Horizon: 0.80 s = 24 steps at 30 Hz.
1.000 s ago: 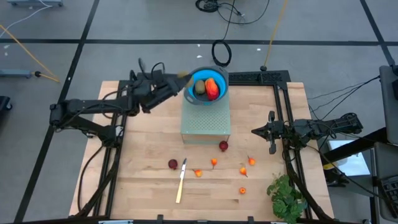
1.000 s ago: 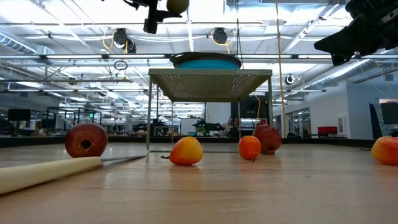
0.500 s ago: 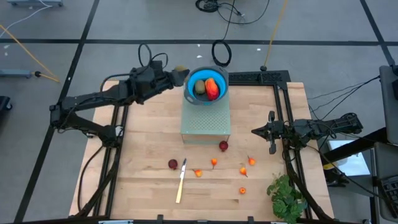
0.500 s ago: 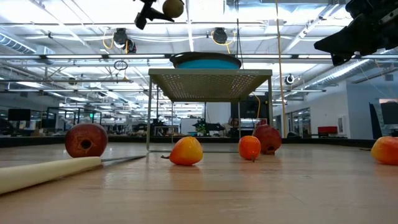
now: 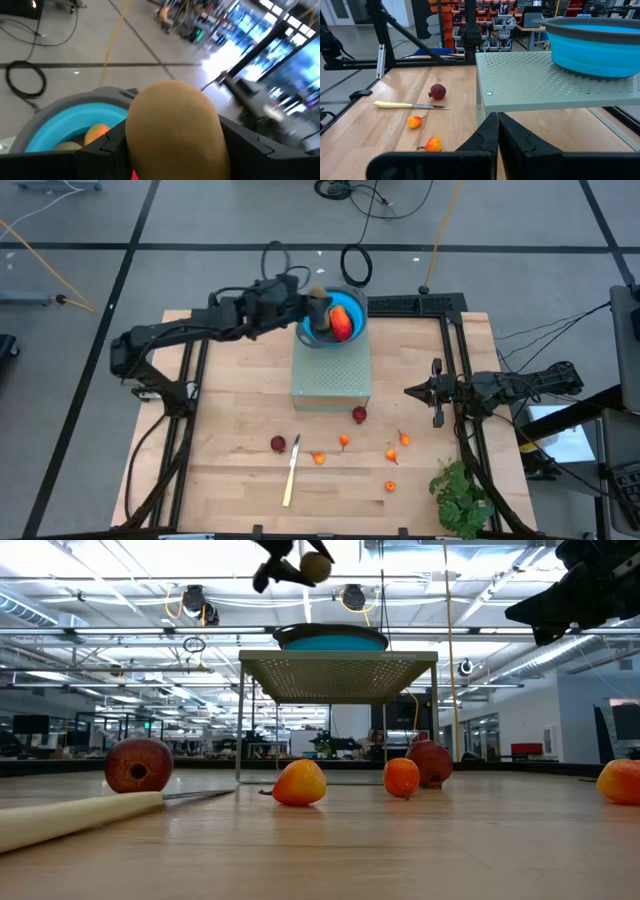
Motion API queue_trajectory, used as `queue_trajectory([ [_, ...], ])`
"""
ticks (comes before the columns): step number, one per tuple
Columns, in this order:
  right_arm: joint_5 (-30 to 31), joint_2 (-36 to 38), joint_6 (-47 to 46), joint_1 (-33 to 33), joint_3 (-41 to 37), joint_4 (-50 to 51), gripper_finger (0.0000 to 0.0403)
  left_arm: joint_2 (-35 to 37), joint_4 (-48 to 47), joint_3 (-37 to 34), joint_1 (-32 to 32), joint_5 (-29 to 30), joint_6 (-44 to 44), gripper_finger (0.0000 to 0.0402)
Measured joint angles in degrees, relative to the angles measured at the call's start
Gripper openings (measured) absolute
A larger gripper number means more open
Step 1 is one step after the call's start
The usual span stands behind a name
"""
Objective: Pick & Place Fruit
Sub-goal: Put the kiwi into the blue strainer bowl on the shelf
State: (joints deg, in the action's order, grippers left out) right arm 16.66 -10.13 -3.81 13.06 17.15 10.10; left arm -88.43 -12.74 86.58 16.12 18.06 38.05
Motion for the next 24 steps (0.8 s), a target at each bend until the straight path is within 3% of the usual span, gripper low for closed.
queue_trajectory([
  [12, 0.00, 0.00, -0.02, 0.00, 0.00, 0.03, 0.0000, -14.19, -8.00, 14.71, -0.24, 0.05, -19.48, 0.0227],
  [24, -0.02, -0.02, -0.02, 0.00, 0.00, 0.03, 0.0000, -19.03, -14.66, 18.32, -1.42, 1.53, -27.92, 0.0227],
])
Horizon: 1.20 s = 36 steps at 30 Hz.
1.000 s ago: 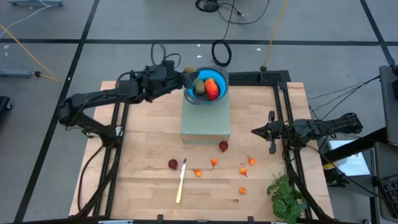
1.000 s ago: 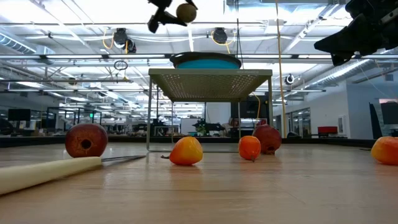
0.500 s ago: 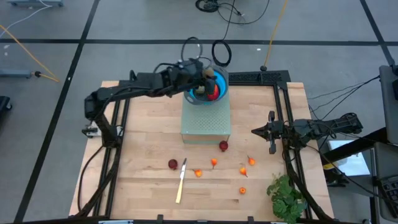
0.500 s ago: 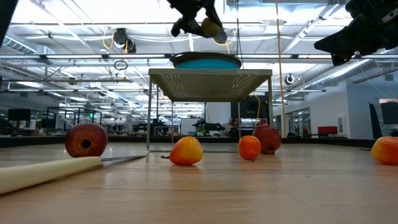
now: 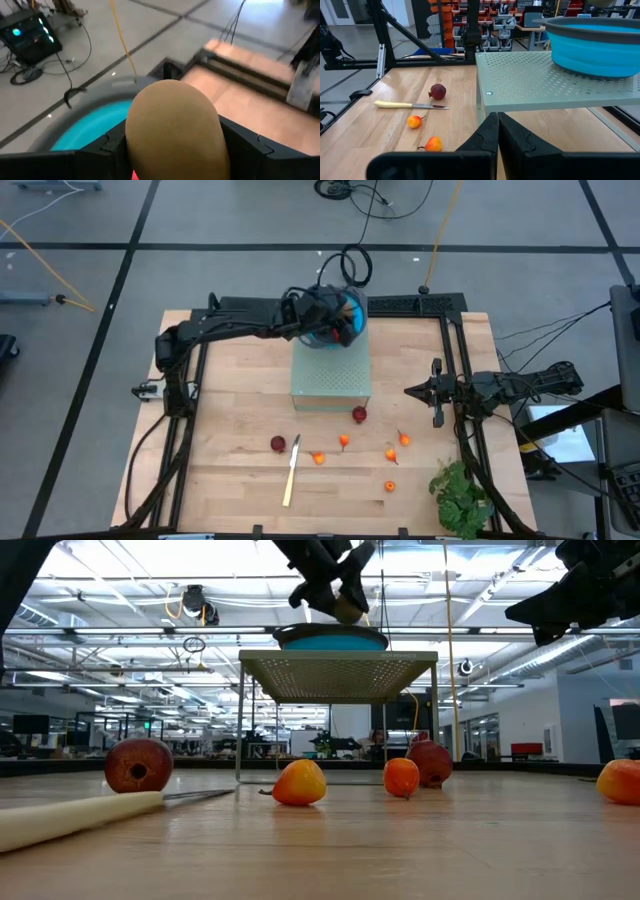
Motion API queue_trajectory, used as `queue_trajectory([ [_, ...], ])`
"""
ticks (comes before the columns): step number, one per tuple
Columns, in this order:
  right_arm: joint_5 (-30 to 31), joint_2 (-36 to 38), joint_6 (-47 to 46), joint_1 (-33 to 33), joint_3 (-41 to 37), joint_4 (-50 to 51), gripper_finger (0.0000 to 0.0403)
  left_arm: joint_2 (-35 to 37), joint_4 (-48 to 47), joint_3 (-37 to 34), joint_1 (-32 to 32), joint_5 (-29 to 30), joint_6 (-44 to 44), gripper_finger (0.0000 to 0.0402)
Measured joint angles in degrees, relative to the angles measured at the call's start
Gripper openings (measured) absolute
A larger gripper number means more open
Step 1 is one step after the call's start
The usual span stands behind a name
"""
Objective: Pick & Place Fruit
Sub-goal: Put the kiwi into the blue strainer bowl on the shelf
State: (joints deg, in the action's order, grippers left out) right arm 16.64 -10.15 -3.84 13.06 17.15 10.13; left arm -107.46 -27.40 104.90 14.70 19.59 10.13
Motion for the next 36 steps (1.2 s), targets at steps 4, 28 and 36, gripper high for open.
queue_trajectory([
  [4, 0.00, 0.02, 0.00, 0.00, 0.00, 0.00, 0.0000, -0.19, -4.36, 0.00, -0.05, -0.13, 0.02, 0.0227],
  [28, 0.00, 0.01, 0.00, 0.00, 0.00, -0.01, 0.0000, -0.17, -14.46, -0.04, 0.29, -3.15, -2.95, 0.0227],
  [36, 0.00, 0.02, 0.00, 0.00, 0.00, -0.02, 0.0000, -0.17, -14.44, -0.07, 0.58, -3.17, -2.95, 0.0227],
])
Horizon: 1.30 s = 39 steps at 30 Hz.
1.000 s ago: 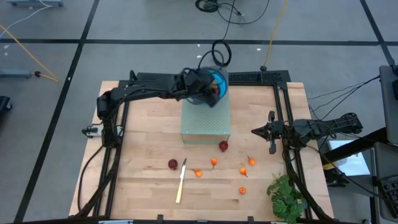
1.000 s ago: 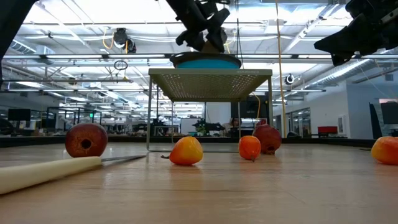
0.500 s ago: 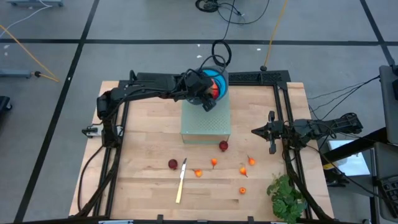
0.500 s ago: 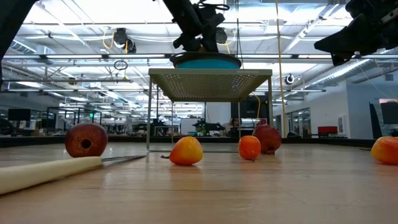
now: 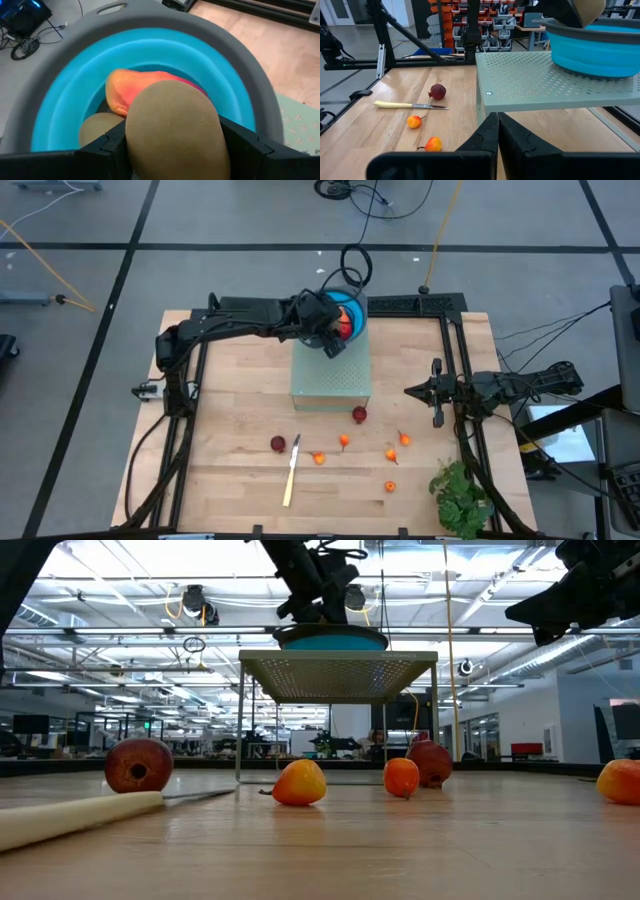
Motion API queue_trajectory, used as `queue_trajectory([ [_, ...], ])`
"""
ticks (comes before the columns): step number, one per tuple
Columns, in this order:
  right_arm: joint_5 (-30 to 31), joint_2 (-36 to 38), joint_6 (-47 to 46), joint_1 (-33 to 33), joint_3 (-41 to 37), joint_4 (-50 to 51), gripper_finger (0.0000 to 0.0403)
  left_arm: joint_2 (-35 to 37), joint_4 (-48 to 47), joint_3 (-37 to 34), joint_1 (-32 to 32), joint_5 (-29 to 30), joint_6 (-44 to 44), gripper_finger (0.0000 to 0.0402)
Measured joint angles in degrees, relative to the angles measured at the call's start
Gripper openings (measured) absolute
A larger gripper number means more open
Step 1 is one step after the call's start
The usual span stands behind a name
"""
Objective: Pick & Place Fruit
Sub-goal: Put the kiwi into the blue strainer bowl on the shelf, then put the pomegranate into the blue strainer bowl on the shelf
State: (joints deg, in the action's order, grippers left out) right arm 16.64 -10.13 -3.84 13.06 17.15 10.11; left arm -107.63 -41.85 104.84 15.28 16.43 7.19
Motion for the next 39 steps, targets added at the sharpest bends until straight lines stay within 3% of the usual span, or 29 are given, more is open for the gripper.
queue_trajectory([
  [11, 0.00, 0.00, 0.00, 0.00, 0.00, 0.01, 0.0000, 0.00, -1.64, -0.02, 0.03, -3.93, -2.96, 0.0234],
  [20, -0.01, 0.00, 0.00, 0.00, 0.00, 0.01, 0.0000, 0.01, -1.74, -0.02, 0.14, -3.68, -3.09, 0.0296],
  [25, -0.02, -0.01, 0.00, -0.01, 0.00, 0.01, 0.0000, 0.07, -1.42, 0.14, 0.18, -0.35, -6.96, 0.0323],
  [32, -0.02, 0.00, 0.00, 0.00, 0.00, 0.00, 0.0000, 0.09, -2.07, 7.28, 0.18, 0.64, -9.86, 0.0335],
  [39, -0.20, 0.00, 0.00, 0.00, 0.00, 0.00, 0.0000, 0.11, -8.15, 17.42, -0.69, 0.72, -4.03, 0.0335],
])
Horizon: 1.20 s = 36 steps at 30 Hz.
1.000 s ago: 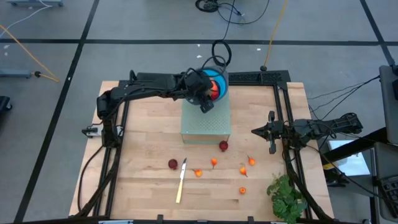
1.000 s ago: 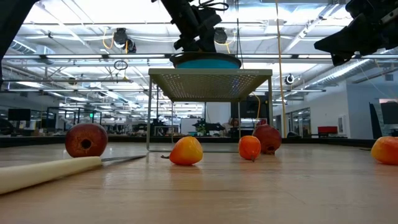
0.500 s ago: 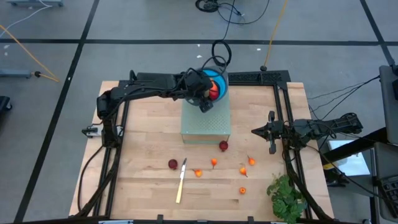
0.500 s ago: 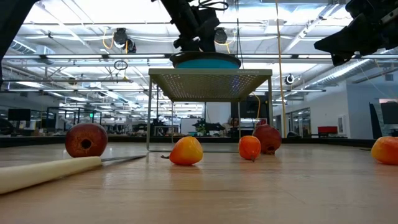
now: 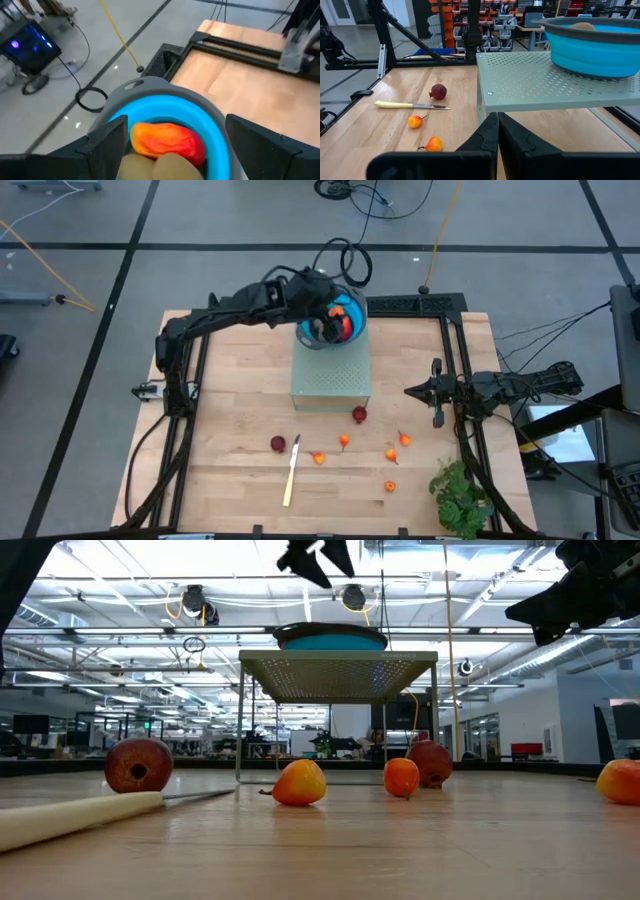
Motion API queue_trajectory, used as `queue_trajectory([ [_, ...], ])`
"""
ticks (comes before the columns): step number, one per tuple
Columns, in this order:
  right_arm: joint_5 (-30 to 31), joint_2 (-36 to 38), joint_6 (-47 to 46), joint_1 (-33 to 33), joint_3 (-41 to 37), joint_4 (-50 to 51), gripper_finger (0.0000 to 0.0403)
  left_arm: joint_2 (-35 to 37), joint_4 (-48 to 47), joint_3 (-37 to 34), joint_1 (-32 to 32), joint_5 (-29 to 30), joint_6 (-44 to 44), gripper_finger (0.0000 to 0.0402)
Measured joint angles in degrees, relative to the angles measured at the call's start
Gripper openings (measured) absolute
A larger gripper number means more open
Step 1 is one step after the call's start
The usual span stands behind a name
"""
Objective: Pick & Place Fruit
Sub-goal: Put the pomegranate into the blue strainer bowl on the shelf
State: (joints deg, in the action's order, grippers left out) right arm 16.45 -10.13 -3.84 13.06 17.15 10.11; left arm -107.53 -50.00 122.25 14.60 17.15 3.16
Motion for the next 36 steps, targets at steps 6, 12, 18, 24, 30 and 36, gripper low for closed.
queue_trajectory([
  [6, -0.03, -0.01, -0.01, 0.02, 0.00, 0.00, 0.0000, 0.09, -6.90, 5.14, -2.27, 0.01, 6.42, 0.0335],
  [12, -0.04, -0.01, 0.00, 0.02, 0.00, 0.02, 0.0000, 0.61, -7.33, 5.16, -5.17, 0.00, 7.78, 0.0335],
  [18, -0.05, -0.01, 0.00, 0.02, 0.00, 0.00, 0.0000, 0.61, -7.32, 5.16, -7.75, 1.37, 9.07, 0.0335],
  [24, -0.06, -0.02, 0.00, 0.02, 0.00, 0.00, 0.0000, 0.61, -7.32, 5.14, -9.27, 1.40, 13.56, 0.0335],
  [30, -0.07, -0.02, 0.00, 0.02, 0.00, 0.00, 0.0000, 0.61, -10.30, 5.14, -11.96, 1.36, 22.02, 0.0335],
  [36, -0.08, -0.02, 0.00, 0.02, 0.00, 0.00, 0.0000, 0.61, -17.51, 5.14, -15.96, 1.39, 34.53, 0.0335],
])
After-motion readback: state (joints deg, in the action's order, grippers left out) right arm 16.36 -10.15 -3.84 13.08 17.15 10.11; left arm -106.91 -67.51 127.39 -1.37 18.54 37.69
